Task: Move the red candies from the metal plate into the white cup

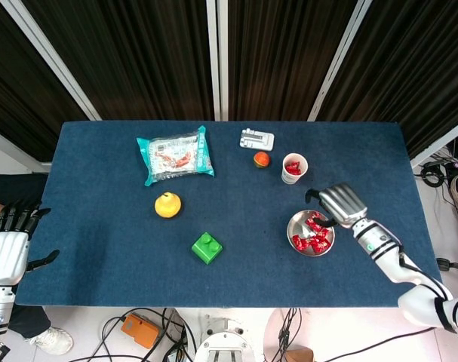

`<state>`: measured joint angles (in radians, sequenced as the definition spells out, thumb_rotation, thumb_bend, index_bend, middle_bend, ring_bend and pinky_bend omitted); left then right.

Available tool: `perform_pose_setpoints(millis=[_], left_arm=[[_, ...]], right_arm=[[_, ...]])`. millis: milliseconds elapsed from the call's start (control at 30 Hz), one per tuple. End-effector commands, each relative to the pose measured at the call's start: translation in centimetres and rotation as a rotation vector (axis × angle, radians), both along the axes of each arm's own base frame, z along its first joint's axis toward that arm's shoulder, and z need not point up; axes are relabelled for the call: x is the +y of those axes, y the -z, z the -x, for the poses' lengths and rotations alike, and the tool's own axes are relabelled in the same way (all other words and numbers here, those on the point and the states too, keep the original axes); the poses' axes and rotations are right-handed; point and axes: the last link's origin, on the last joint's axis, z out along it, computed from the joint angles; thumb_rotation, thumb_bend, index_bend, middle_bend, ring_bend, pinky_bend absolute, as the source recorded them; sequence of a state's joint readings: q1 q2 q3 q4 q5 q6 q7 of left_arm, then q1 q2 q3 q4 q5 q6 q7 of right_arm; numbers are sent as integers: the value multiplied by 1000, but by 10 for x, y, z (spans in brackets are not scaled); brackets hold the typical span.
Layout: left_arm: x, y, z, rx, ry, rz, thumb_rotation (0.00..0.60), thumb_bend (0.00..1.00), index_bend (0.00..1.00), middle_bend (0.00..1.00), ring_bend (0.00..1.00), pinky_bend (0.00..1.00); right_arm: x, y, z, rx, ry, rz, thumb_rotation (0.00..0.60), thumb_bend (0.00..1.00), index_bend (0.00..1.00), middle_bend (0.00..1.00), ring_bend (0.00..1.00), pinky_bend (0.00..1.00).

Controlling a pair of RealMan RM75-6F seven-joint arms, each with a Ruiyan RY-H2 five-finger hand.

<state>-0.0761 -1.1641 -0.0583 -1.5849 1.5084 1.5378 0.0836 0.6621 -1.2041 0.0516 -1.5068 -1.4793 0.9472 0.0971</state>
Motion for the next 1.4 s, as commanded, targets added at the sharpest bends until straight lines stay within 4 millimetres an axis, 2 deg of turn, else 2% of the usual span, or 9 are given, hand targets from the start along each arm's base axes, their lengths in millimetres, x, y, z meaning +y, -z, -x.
perform_pose_setpoints(millis=[33,167,267,833,1067,1200,1300,1400], left_arm=[[0,1,-1,0,3,2,600,45,203,136,34,0],[-2,2,-1,-2,-2,2,600,45,203,136,34,0],[-3,1,0,-3,-5,-1,600,45,203,135,35,0],[-4,3,5,-9,-13,3,600,45,203,135,34,0],[-5,4,8,-10,-19,3,600,45,203,136,34,0],[-6,3,9,-10,-19,-2,600,45,203,135,34,0],[-6,3,9,-11,-18,-2,600,45,203,136,35,0],[-6,3,9,-11,-15,-1,600,45,203,136,35,0]], right_arm=[[22,23,3,30,-22,-101,600,391,506,990,1000,1000],[28,46,2,64,-35,-160,600,390,490,990,1000,1000],[28,54,2,71,-34,-174,600,390,490,990,1000,1000],[29,65,15,136,10,-170,600,390,483,989,1000,1000],[26,74,15,135,29,-188,600,393,556,990,1000,1000],[25,77,14,125,32,-186,600,422,632,990,1000,1000],[24,76,15,124,36,-179,600,471,694,990,1000,1000],[20,66,14,107,37,-150,600,481,708,990,1000,1000]])
